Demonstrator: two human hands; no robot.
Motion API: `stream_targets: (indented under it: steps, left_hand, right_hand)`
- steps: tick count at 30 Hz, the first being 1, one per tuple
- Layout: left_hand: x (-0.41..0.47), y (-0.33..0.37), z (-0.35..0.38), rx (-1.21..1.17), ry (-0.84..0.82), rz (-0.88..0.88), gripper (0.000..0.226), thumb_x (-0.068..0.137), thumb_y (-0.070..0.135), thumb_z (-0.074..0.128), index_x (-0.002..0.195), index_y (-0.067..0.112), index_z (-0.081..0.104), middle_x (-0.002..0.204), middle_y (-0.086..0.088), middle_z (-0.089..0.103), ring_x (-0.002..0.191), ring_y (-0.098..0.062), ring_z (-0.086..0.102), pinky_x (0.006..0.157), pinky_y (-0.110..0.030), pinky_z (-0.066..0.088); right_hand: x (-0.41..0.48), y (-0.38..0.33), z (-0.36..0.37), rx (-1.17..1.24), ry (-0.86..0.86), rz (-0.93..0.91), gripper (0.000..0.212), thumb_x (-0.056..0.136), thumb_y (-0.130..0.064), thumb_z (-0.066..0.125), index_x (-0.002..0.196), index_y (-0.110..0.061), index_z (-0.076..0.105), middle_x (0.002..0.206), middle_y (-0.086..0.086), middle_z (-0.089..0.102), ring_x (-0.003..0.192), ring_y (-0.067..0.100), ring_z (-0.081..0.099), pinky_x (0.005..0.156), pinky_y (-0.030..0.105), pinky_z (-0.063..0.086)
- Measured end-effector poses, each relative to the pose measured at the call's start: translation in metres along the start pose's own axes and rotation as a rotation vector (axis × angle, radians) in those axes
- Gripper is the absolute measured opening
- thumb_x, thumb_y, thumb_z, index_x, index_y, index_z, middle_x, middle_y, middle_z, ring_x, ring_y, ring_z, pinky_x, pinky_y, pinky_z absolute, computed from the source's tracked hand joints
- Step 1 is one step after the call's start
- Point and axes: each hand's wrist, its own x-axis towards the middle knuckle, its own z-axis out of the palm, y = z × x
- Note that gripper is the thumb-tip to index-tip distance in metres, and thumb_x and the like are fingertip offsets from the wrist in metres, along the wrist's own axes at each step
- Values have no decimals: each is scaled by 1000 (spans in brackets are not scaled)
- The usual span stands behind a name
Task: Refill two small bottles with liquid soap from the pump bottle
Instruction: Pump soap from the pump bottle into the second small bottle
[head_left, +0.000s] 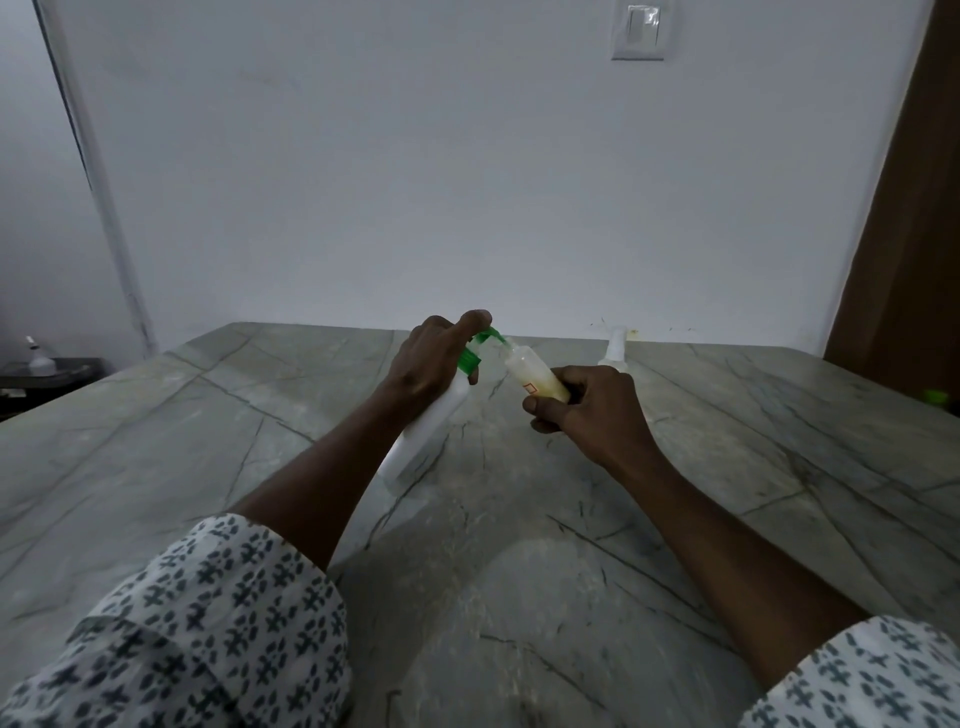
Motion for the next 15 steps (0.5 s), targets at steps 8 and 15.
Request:
stream_targets:
  steps: [8, 15]
  left_hand:
    - [2, -5, 1, 34, 10, 74, 52, 95, 39, 32, 60, 18, 63, 62, -5, 70, 74, -35, 62, 88, -52, 49]
    - [2, -4, 1, -18, 17, -40, 79, 77, 77, 42, 68, 6, 75, 62, -9, 72, 61, -24, 65, 86, -49, 54]
  right_hand:
    - [0, 1, 2, -20, -9, -14, 43, 76, -20, 81, 115, -5, 69, 95, 7, 73, 66, 12, 73, 75, 40, 62]
    - [-1, -3, -2, 25, 13, 7, 35, 76, -17, 81, 107, -4, 72, 87, 6, 71, 62, 12, 73, 69, 34, 62]
